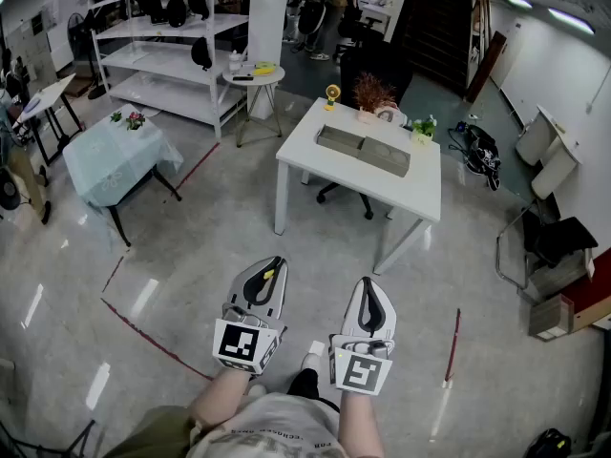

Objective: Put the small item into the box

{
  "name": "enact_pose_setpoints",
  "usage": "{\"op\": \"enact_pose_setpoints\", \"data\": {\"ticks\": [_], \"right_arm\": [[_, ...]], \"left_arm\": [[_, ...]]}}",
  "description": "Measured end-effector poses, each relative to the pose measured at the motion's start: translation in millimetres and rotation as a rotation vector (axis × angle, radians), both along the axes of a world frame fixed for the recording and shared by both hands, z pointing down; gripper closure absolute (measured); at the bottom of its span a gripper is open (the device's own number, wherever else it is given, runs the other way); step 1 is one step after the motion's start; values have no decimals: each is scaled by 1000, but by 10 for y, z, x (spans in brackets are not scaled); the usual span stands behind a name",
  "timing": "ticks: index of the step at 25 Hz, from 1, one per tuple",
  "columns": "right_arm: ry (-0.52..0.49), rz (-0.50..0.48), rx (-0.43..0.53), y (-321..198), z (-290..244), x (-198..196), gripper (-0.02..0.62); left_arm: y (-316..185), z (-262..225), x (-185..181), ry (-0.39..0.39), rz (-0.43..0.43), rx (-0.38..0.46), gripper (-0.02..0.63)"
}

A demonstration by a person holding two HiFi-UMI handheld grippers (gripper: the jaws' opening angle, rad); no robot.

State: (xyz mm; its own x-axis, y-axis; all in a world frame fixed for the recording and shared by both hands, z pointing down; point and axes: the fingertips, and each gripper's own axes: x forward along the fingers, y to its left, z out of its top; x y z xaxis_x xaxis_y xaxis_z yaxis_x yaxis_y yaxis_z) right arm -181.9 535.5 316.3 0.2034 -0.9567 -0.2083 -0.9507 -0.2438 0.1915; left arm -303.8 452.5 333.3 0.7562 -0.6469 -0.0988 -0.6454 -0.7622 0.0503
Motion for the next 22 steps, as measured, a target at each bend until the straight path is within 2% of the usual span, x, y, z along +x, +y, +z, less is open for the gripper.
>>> {"op": "enact_pose_setpoints", "data": {"ticks": [16, 18, 22], "right_arm": [[4, -1, -10, -194, 66, 114, 597], [-17, -8, 0, -233, 62, 159, 597], [-119, -31, 68, -340, -39, 276, 595]], "left_arm": [[-189, 136, 138, -4, -4, -13, 578], [-227, 143, 192, -9, -2, -14, 578], [-315, 169, 337, -18, -4, -22, 578]]}}
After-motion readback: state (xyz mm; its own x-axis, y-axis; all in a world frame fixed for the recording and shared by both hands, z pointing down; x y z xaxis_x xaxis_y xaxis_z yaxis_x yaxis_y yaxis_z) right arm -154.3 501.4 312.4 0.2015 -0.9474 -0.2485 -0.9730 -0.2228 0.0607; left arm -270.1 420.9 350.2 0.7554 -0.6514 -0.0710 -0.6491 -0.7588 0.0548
